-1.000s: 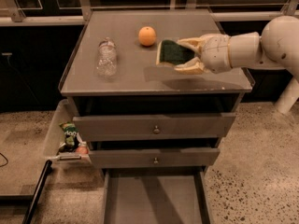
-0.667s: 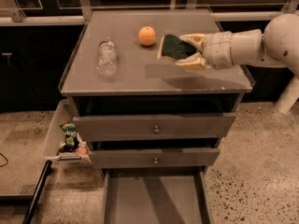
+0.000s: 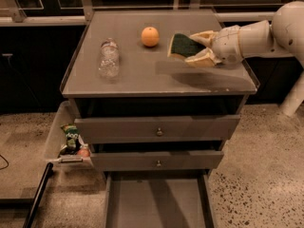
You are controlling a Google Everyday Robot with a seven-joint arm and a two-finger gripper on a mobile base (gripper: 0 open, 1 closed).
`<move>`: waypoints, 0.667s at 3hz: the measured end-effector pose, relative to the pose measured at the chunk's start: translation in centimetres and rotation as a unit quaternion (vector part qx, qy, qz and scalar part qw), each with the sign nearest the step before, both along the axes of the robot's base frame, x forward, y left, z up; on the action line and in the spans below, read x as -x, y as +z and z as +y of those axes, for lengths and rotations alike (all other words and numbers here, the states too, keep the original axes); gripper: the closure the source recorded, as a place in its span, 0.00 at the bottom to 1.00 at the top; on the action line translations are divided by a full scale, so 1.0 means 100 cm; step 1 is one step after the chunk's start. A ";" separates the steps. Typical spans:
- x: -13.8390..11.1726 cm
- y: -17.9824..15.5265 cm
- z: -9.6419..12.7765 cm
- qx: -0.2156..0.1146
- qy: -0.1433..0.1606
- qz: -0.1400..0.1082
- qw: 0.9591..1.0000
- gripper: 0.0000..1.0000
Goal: Pick sponge from bottom drawer and place on counter
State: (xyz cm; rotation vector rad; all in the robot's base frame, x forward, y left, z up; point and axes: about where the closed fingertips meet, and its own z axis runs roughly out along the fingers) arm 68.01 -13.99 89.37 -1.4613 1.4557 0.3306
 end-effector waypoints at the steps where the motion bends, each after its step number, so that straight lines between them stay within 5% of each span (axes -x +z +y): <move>1: -0.010 -0.022 -0.008 0.026 -0.003 0.060 0.998 1.00; 2: -0.023 -0.051 -0.007 0.039 0.002 0.108 0.993 1.00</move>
Offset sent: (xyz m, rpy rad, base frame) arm 0.0421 -0.0136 -0.0799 -0.1117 0.3300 0.0061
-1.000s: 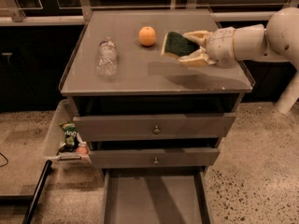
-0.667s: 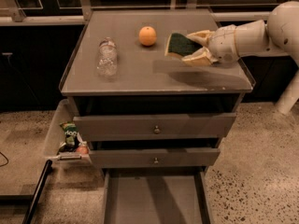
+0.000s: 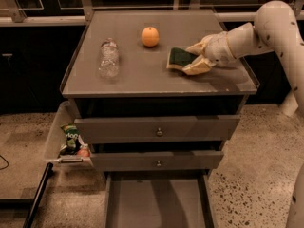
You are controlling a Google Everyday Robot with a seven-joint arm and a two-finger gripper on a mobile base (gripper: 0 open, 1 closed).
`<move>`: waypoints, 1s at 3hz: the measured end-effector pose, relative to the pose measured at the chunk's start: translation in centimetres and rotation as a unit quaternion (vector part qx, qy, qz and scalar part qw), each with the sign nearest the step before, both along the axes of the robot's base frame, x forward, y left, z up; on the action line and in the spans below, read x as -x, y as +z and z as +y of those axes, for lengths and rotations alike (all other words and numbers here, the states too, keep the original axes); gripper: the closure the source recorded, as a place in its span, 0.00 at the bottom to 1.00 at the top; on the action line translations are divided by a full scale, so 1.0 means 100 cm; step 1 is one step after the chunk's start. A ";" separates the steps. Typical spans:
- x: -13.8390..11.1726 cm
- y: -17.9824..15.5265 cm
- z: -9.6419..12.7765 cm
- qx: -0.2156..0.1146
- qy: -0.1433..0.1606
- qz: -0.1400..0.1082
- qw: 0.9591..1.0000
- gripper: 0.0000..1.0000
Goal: Pick sponge from bottom drawer and place on counter
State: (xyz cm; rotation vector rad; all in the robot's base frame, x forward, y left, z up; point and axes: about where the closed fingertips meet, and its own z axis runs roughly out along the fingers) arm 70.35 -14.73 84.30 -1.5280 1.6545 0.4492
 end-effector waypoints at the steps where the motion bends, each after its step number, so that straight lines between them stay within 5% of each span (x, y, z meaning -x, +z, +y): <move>1: -0.001 -0.001 0.000 0.001 0.002 0.002 1.000 0.81; 3: -0.001 -0.001 0.000 0.001 0.002 0.002 1.000 0.34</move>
Offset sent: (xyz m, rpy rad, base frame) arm 0.0005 0.0001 -0.0006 -0.0028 0.0046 0.0031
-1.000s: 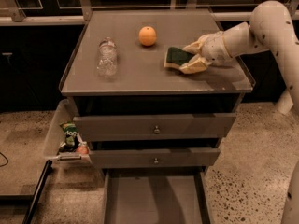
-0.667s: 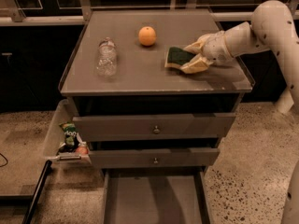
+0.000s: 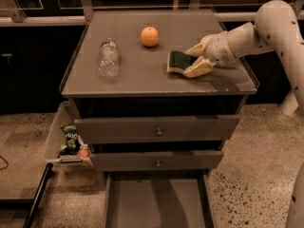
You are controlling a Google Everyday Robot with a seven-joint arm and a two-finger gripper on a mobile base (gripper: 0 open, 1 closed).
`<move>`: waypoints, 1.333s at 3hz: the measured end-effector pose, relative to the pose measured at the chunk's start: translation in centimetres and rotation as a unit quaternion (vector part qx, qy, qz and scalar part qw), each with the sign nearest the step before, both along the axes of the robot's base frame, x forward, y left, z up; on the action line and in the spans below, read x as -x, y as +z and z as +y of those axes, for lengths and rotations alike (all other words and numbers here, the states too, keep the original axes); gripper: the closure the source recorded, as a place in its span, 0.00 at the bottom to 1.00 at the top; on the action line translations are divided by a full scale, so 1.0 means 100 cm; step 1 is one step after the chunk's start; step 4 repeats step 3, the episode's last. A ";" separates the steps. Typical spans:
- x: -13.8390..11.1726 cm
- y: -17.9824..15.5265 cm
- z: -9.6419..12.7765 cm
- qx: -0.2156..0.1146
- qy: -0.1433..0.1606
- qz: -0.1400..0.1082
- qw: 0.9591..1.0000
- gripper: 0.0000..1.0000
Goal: Pick sponge from bottom drawer and place on counter
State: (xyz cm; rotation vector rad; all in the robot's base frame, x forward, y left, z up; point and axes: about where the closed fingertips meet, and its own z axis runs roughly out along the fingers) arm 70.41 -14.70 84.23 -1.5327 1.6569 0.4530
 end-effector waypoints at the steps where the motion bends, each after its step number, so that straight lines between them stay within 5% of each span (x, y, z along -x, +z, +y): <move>1: 0.004 -0.004 0.009 -0.015 0.005 0.000 1.000 0.11; 2: 0.005 -0.005 0.009 -0.016 0.005 0.001 1.000 0.00; 4: 0.005 -0.005 0.009 -0.016 0.005 0.001 1.000 0.00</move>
Offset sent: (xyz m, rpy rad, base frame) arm -0.0038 0.0076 -0.0038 0.0273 0.0004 0.0089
